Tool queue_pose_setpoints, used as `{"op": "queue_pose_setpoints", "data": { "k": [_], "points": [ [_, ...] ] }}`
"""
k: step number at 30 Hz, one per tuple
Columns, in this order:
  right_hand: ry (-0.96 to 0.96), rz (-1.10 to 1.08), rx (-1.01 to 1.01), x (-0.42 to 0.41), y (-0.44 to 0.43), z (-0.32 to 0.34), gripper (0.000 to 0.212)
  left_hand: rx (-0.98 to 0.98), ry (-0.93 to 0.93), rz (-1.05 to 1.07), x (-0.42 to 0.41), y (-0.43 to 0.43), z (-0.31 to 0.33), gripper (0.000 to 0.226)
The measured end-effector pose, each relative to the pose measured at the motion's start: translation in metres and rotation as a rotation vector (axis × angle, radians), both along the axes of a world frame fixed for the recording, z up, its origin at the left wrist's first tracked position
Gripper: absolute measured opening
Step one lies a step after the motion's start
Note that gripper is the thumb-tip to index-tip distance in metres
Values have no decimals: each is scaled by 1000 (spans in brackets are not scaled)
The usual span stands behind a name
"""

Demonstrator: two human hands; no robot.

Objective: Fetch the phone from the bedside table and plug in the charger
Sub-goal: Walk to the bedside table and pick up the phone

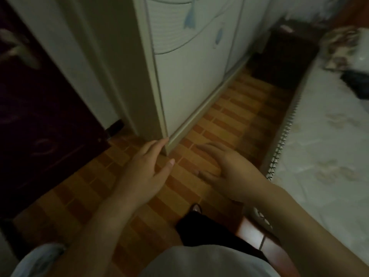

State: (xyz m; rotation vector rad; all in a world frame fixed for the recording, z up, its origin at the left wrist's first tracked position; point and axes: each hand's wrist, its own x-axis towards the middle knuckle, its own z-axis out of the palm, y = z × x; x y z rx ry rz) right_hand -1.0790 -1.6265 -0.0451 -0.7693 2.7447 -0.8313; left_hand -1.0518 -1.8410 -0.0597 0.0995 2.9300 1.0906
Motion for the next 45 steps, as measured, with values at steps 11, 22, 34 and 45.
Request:
{"op": "queue_pose_setpoints", "data": {
  "k": [11, 22, 34, 45],
  "points": [
    [43, -376, 34, -198, 64, 1, 63, -83, 84, -328, -267, 72, 0, 55],
    [14, -439, 66, -413, 113, 15, 65, -37, 83, -462, -501, 120, -4, 55],
    [84, -679, 48, -664, 171, 32, 63, -40, 149, -617, -791, 206, 19, 54],
    [48, -861, 38, -798, 294, 9, 65, -112, 71, -858, -979, 346, -5, 57]
  ]
}}
